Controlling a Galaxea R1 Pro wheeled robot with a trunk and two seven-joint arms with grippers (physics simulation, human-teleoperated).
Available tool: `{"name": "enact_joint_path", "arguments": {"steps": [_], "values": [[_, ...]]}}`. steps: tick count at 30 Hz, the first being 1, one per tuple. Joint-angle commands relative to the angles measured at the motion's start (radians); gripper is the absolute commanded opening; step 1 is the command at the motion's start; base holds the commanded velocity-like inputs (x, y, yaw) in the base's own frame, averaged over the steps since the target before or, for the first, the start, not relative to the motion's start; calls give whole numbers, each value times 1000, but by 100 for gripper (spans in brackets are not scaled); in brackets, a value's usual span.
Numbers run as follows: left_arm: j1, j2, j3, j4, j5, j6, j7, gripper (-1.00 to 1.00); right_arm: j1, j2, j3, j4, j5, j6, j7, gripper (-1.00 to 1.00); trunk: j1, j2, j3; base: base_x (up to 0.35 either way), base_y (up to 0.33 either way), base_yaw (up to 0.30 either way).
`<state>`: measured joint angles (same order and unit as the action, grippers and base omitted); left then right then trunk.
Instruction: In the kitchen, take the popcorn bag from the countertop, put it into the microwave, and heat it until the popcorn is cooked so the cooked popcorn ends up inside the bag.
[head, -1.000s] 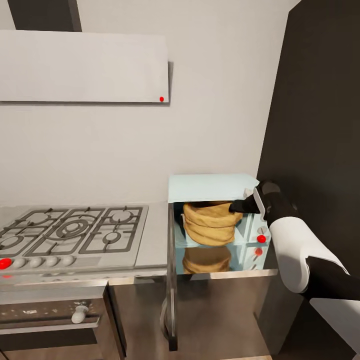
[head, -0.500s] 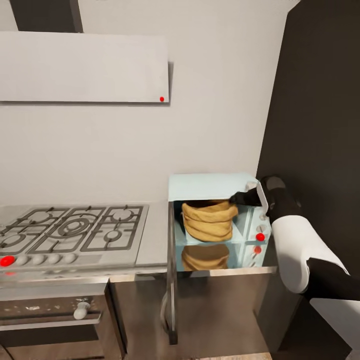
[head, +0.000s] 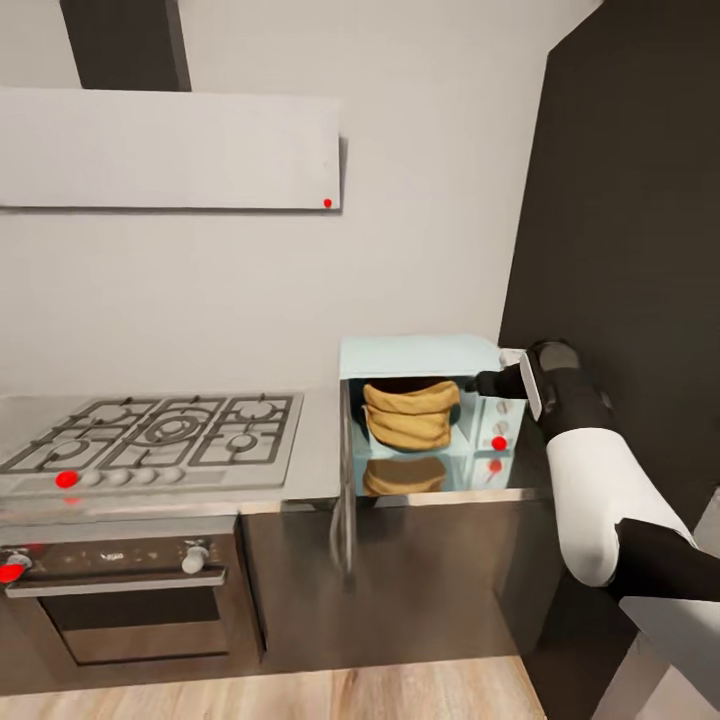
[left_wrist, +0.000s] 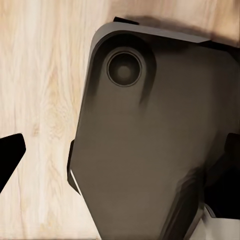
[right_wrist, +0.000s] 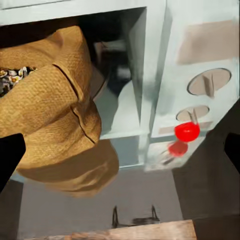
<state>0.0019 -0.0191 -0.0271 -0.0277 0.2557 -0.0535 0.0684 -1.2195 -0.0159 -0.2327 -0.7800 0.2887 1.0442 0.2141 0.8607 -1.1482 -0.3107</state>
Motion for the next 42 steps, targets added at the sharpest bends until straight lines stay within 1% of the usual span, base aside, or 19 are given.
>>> {"name": "enact_joint_path", "arguments": {"steps": [1, 4, 6, 8, 9, 11, 13, 16, 19, 20, 23, 24, 27, 28, 32, 34, 36, 39, 42], "values": [[0, 1, -4, -1, 7, -2, 3, 100, -1, 5, -2, -1, 10, 3, 10, 100, -1, -1, -1, -268, 0, 0], [0, 1, -4, -1, 7, -2, 2, 100, 1, 10, -2, 3, 10, 3, 11, 100, -1, -1, -1, -152, 0, 0], [0, 1, -5, -1, 7, -2, 2, 100, 24, 14, -1, 6, 11, 3, 11, 100, -1, -1, -1, -40, 0, 0], [0, 1, -5, -1, 7, -2, 2, 100, 87, 22, 0, 6, 14, 3, 10, 100, -1, -1, -1, -13, 0, 0], [0, 1, -5, -1, 7, -2, 2, 100, 130, 34, 1, 7, 16, 3, 10, 100, -1, -1, -1, -5, 0, 0], [0, 1, -5, -1, 7, -2, 2, 100, 176, 48, 1, 7, 18, 3, 7, 100, -1, -1, -1, -3, 0, 0], [0, 0, -5, -1, 7, -2, 2, 100, 192, 60, 1, 7, 18, 3, 9, 100, -1, -1, -1, -1, 0, 0], [0, 1, -5, -1, 7, -2, 2, 100, 214, 128, 1, 8, 17, 3, 11, 100, -1, -1, -1, 0, 0, 0], [0, 1, -5, -1, 7, -2, 2, 100, 238, 175, 1, 0, 14, -2, 35, 100, -1, -1, -1, 0, 0, 0], [0, 1, -5, -1, 7, -2, 2, 100, 241, 190, 0, -6, 13, -32, 53, 100, -1, -1, -1, 0, 0, 0], [0, 0, -5, -1, 7, -2, 2, 100, 260, 190, 0, -57, 12, -162, 107, 100, -1, -1, -1, 0, 0, 0], [0, -1, -5, -1, 7, -2, 2, 100, 308, 190, 0, -133, 18, -219, 120, 100, -1, -1, -1, 0, 0, 0], [0, -2, -5, -1, 6, -2, 2, 100, 407, 190, 0, -304, 22, -282, 120, 100, -1, -1, -1, 0, 0, 0], [0, -2, -5, -1, 6, -2, 2, 100, 428, 190, 0, -332, 22, -314, 119, 100, -1, -1, -1, 0, 0, 0], [0, -2, -5, -1, 6, -2, 2, 100, 478, 190, 1, -327, 19, -469, 118, 100, -1, -1, -1, 0, 0, 0], [0, -2, -5, -1, 7, -2, 2, 100, 500, 190, 1, -278, 21, -573, 118, 100, -1, -1, -1, 0, 0, 0], [0, -2, -5, -1, 7, -2, 2, 100, 505, 190, 2, -255, 24, -640, 119, 100, -1, -1, -1, 0, 0, 0], [0, -2, -5, -1, 7, -2, 2, 100, 507, 190, 9, -247, 27, -680, 117, 100, -1, -1, -1, 0, 0, 0], [0, -2, -5, -1, 7, -2, 2, 100, 508, 190, 11, -245, 27, -690, 116, 100, -1, -1, -1, 0, 0, 0]]}}
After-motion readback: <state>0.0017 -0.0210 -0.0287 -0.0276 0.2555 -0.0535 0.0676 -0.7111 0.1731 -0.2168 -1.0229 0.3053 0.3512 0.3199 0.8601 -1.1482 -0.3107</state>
